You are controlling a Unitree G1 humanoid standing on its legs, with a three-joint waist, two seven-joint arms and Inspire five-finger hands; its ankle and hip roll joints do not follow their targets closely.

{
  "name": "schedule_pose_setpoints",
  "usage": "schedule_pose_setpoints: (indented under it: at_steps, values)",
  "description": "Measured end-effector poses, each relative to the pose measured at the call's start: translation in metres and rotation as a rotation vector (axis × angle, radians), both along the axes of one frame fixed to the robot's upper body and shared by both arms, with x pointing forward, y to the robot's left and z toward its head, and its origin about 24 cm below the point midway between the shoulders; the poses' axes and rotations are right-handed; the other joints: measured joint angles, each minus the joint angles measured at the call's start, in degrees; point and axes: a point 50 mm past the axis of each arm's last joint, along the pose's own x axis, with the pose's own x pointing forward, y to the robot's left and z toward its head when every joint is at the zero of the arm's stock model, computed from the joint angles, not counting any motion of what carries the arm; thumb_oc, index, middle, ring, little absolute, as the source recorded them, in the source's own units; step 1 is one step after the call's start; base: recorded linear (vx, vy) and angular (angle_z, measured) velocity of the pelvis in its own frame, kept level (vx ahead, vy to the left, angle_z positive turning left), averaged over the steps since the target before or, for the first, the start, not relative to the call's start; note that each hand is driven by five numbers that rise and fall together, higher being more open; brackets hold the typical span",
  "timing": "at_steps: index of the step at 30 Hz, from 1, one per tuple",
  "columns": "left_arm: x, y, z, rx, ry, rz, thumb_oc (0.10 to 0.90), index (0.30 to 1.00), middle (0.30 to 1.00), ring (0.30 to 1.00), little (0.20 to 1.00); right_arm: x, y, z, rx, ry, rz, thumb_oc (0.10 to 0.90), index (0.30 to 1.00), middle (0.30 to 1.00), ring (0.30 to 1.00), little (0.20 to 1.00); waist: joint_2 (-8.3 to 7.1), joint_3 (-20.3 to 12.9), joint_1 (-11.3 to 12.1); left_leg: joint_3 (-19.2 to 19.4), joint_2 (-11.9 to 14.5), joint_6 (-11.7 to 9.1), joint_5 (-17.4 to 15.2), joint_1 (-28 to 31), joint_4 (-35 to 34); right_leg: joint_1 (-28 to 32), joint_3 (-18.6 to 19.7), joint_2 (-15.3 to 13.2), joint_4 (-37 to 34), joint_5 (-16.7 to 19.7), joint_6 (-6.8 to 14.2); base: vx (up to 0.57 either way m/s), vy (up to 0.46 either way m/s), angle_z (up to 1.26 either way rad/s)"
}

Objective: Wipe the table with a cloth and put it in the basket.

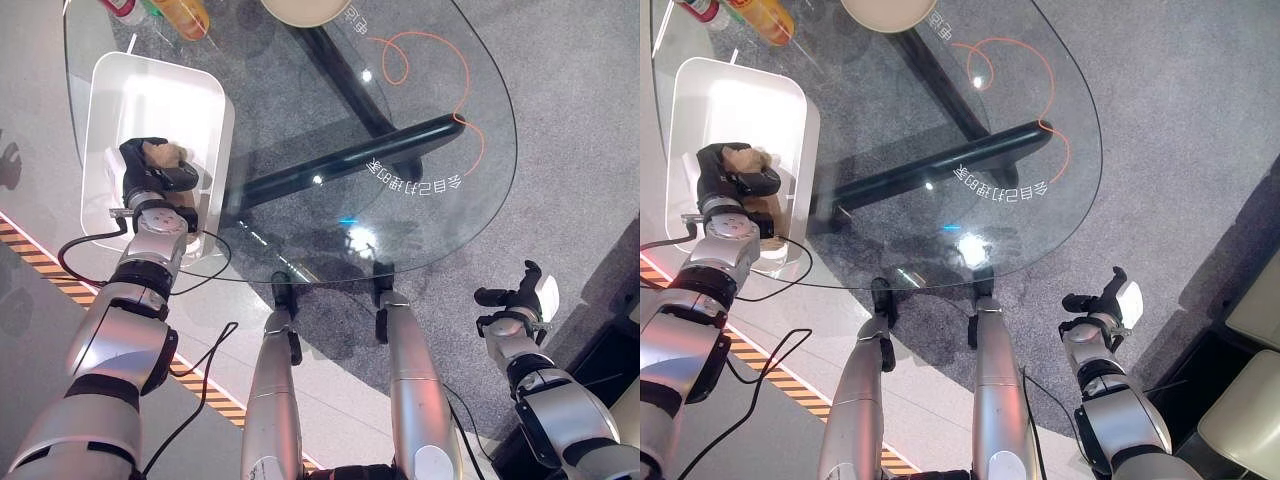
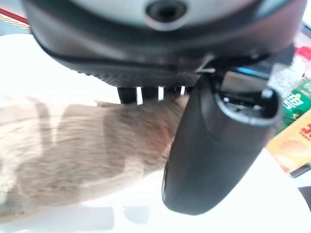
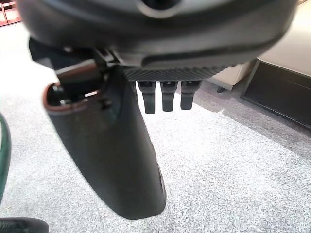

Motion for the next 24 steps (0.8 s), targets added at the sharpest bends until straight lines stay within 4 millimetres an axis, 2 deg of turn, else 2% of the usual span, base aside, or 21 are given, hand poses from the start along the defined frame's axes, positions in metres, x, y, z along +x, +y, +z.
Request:
schedule_pose_setpoints:
  at_steps: [18, 24]
  values:
    - [-0.0007, 0.0019, 0.0012, 0.003, -0.005, 0.008, 0.8, 0.9, 0.9, 0.9, 0.9, 0.0, 0.0005, -0.0003, -0.001, 0.001, 0.002, 0.8, 0.9, 0.9, 0.9, 0.9, -0.2, 0.0, 0.0, 0.0, 0.0, -0.2, 0.1, 0.2, 0.1, 0.3, 0.0, 0.0, 0.1, 0.1, 0.0, 0.0, -0.002, 0.0]
    - [-0.0021, 0.0023, 0.0067, 0.014, -0.064, 0.046, 0.8, 0.9, 0.9, 0.9, 0.9, -0.0045, 0.0044, -0.0083, 0.01, 0.02, 0.008, 0.8, 0.9, 0.9, 0.9, 0.9, -0.49, 0.0, 0.2, -0.1, 0.1, -0.3, 0.2, 4.3, -1.3, 4.3, -0.1, 0.0, -1.2, 0.2, 0.1, 0.0, -0.025, 0.0]
